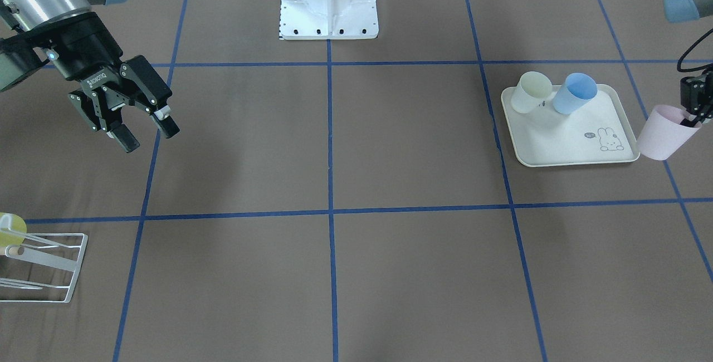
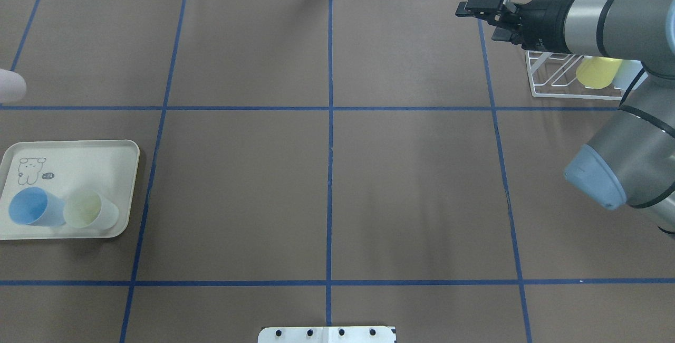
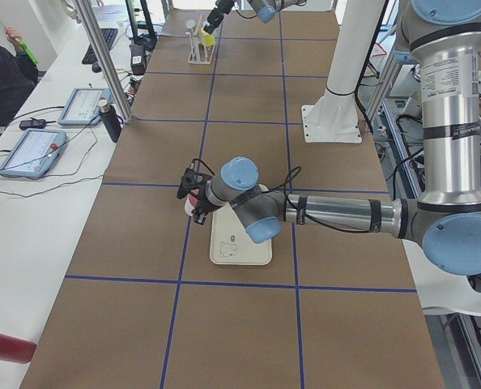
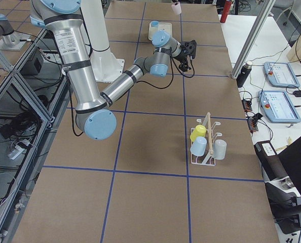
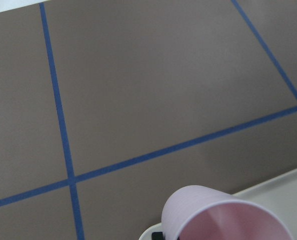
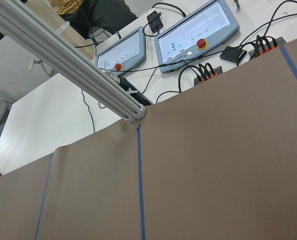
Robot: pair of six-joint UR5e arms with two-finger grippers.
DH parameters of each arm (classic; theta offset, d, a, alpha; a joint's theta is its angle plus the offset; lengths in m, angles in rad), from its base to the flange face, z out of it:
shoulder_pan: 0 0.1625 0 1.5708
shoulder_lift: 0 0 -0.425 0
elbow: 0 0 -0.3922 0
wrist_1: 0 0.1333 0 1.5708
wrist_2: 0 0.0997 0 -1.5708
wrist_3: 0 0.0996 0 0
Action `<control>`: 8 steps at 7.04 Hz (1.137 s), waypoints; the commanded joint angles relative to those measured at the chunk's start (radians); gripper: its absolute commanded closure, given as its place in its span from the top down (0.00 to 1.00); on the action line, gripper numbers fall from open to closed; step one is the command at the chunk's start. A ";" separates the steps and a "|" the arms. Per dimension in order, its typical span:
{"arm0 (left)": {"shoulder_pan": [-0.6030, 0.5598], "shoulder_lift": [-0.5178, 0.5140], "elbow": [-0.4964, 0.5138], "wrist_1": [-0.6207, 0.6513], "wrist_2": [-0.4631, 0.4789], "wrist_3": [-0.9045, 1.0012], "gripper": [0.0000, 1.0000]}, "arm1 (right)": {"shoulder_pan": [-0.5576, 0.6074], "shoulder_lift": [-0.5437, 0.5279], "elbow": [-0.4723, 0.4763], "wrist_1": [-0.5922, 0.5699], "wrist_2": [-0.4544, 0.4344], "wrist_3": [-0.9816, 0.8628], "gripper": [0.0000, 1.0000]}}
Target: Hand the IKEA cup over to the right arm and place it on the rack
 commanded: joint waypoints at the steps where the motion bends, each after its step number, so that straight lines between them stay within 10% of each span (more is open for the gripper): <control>1: 0.024 -0.089 0.000 -0.109 -0.001 -0.324 0.00 | -0.003 0.014 -0.001 0.000 -0.001 0.002 1.00; 4: 0.169 -0.200 0.001 -0.281 0.075 -0.717 0.00 | -0.099 0.070 -0.002 0.002 -0.115 0.114 1.00; 8: 0.464 -0.339 0.007 -0.458 0.468 -1.263 0.00 | -0.236 0.147 -0.040 0.181 -0.266 0.283 1.00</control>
